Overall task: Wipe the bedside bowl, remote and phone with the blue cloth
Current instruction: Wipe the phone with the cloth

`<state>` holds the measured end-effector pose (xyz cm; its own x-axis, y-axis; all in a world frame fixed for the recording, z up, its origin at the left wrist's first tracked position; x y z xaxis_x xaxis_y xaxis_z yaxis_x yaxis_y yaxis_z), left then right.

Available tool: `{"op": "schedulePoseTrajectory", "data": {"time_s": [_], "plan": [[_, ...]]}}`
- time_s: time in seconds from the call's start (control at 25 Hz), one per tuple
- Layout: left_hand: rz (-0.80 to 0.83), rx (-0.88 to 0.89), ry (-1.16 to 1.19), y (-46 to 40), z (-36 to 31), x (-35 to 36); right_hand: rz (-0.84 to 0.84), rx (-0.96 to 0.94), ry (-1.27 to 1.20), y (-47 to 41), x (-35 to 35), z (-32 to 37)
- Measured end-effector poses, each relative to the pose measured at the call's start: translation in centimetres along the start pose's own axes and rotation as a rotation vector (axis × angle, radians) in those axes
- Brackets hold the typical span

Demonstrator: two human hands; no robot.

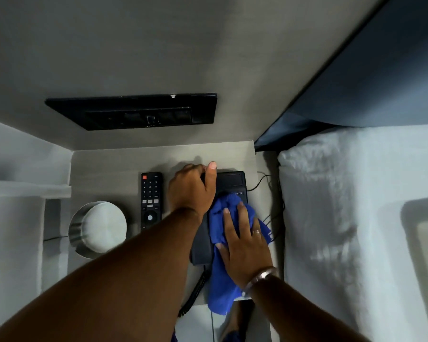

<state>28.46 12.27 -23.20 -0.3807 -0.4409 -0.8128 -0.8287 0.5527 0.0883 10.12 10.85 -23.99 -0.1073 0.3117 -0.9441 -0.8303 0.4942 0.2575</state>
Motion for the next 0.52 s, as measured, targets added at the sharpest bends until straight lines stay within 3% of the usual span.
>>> {"op": "schedulePoseTrajectory", "data": {"time_s": [0.12,0.32,0.4,0.52], "plan": [[-0.008,0.017,-0.018,0.1,0.0,0.2,-0.063,-0.025,0.085,-3.8,-1.4,0.3],[0.020,0.036,-0.013,0.0,-0.3,-0.3,0.077,0.186,-0.085,-11.6,-3.6,0.3],[0.013,0.013,-0.028,0.0,-0.1,-0.3,0.032,0.231,-0.055,-10.3,-3.5,0.8],[0.003,-0.005,-0.058,0.0,0.1,-0.1,-0.049,0.185,-0.010,-1.3,-1.4,1.8]]}}
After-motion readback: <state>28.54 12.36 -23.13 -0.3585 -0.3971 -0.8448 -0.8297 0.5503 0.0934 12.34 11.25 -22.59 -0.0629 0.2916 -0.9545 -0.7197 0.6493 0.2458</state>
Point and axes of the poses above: each hand's wrist, its own y-axis away from the middle knuckle, its own x-axis out of the palm, z = x × y, the point moved 2 cm from there along -y, towards the middle knuckle, and after that the axes turned 1 degree about z, right-handed, at the moved point
